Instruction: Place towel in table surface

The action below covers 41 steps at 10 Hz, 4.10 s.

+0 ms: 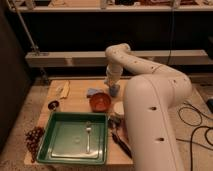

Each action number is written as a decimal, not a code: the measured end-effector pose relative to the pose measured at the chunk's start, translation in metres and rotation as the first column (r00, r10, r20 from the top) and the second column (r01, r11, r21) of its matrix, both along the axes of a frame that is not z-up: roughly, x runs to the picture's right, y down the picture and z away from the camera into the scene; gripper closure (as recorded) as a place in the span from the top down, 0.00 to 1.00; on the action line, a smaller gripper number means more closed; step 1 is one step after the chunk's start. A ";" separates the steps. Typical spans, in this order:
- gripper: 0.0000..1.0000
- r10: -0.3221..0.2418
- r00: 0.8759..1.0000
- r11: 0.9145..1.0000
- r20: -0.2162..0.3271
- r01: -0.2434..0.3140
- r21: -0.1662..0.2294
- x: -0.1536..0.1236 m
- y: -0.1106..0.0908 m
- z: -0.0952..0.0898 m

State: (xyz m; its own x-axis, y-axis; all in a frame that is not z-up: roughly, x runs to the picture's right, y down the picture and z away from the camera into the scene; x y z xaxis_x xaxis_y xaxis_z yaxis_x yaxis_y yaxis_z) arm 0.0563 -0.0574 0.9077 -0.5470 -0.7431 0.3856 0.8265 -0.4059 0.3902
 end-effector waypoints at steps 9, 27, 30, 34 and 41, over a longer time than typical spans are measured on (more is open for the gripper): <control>0.00 0.017 0.964 0.998 0.265 -0.033 0.058 -0.077 -0.043 -0.100; 0.00 -0.149 0.933 0.987 0.326 0.120 0.107 -0.240 -0.023 -0.036; 0.00 -0.147 0.927 0.989 0.345 0.132 0.066 -0.265 -0.019 0.004; 0.13 -0.140 0.924 0.987 0.355 0.158 -0.024 -0.263 0.015 0.035; 0.79 -0.136 0.916 0.975 0.378 0.191 -0.111 -0.247 0.077 0.040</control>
State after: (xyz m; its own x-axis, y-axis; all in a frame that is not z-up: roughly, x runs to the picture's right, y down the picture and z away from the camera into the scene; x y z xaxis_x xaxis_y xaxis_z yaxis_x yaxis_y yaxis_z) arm -0.1910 0.0196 0.9482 -0.7793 -0.5829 0.2301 0.5410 -0.4404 0.7165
